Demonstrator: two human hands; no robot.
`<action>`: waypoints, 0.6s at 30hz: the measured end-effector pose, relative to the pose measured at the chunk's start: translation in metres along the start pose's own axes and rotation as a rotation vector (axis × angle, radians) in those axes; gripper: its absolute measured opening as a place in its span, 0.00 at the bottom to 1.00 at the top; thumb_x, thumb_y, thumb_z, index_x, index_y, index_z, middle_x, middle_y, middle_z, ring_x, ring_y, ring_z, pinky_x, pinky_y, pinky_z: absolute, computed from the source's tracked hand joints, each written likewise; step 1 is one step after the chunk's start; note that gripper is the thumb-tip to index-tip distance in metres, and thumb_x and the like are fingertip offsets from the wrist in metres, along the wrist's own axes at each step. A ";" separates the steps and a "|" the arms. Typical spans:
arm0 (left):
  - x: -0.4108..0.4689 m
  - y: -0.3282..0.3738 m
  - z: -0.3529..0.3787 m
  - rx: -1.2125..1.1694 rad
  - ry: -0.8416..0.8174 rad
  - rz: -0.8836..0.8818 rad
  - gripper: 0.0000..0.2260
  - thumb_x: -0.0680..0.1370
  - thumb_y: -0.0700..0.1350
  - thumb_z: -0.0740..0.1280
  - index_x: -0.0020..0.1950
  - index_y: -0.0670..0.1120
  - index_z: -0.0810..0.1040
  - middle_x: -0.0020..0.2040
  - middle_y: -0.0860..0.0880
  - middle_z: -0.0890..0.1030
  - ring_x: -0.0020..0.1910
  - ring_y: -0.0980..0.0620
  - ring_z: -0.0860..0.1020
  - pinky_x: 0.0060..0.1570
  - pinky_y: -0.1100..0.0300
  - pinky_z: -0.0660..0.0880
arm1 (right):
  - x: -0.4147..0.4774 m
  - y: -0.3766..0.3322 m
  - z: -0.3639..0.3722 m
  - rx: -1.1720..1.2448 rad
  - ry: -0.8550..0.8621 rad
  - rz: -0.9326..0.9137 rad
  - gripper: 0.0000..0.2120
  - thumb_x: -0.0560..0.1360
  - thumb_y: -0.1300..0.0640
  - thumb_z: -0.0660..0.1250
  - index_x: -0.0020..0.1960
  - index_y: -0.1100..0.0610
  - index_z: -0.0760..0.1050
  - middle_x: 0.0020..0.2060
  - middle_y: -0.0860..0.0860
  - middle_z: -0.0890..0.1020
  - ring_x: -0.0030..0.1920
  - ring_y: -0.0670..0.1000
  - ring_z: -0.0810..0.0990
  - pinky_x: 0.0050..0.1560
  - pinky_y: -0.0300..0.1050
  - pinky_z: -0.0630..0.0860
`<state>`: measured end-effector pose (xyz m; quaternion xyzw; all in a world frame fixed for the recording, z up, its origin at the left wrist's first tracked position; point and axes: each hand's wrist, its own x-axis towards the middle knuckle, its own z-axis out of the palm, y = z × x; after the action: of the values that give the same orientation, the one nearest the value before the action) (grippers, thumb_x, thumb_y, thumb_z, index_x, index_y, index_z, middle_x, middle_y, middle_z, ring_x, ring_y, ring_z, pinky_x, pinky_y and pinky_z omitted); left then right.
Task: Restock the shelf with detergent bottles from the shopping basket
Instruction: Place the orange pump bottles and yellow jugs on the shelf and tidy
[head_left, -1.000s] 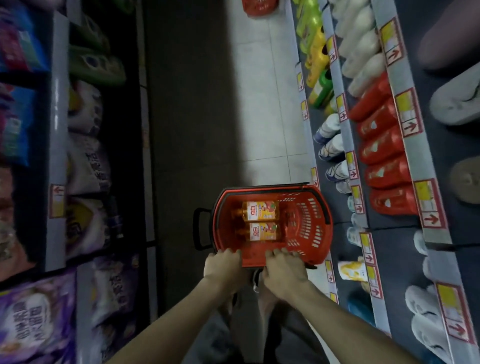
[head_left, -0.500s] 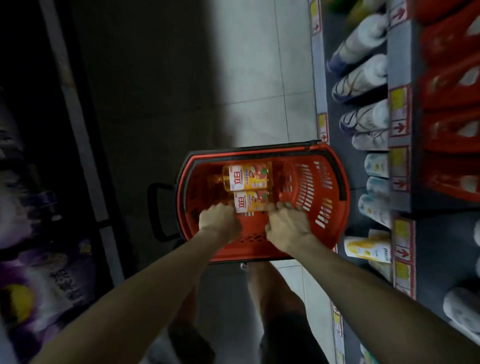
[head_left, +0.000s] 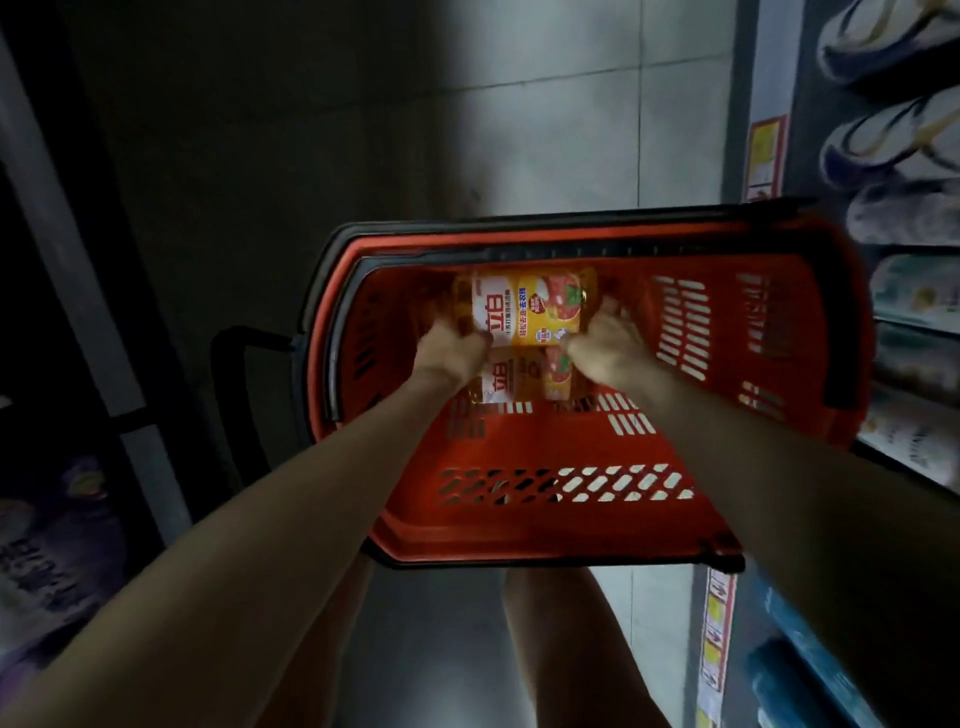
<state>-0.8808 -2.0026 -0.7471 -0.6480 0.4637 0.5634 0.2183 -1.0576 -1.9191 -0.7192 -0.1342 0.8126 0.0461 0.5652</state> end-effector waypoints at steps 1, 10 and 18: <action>0.006 -0.002 0.001 -0.039 -0.031 -0.019 0.11 0.81 0.50 0.72 0.61 0.48 0.81 0.53 0.49 0.86 0.48 0.50 0.85 0.45 0.58 0.82 | 0.007 -0.002 0.000 0.054 -0.009 0.017 0.36 0.80 0.52 0.71 0.82 0.56 0.56 0.74 0.57 0.72 0.73 0.61 0.72 0.72 0.55 0.71; -0.006 0.005 -0.002 -0.329 -0.139 -0.184 0.20 0.70 0.44 0.75 0.61 0.47 0.77 0.58 0.46 0.84 0.56 0.45 0.81 0.66 0.46 0.74 | 0.001 -0.003 0.016 0.440 -0.105 0.110 0.41 0.69 0.40 0.75 0.75 0.54 0.64 0.68 0.53 0.76 0.63 0.56 0.77 0.65 0.57 0.75; -0.068 -0.028 0.000 -0.402 -0.146 -0.158 0.39 0.62 0.45 0.78 0.70 0.63 0.69 0.56 0.49 0.87 0.59 0.41 0.84 0.62 0.35 0.79 | -0.066 0.020 0.014 0.452 -0.063 0.059 0.16 0.78 0.48 0.73 0.62 0.51 0.74 0.57 0.50 0.81 0.58 0.53 0.80 0.59 0.48 0.74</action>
<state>-0.8523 -1.9650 -0.6905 -0.6702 0.2729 0.6711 0.1611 -1.0290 -1.8863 -0.6639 0.0212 0.7877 -0.1163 0.6046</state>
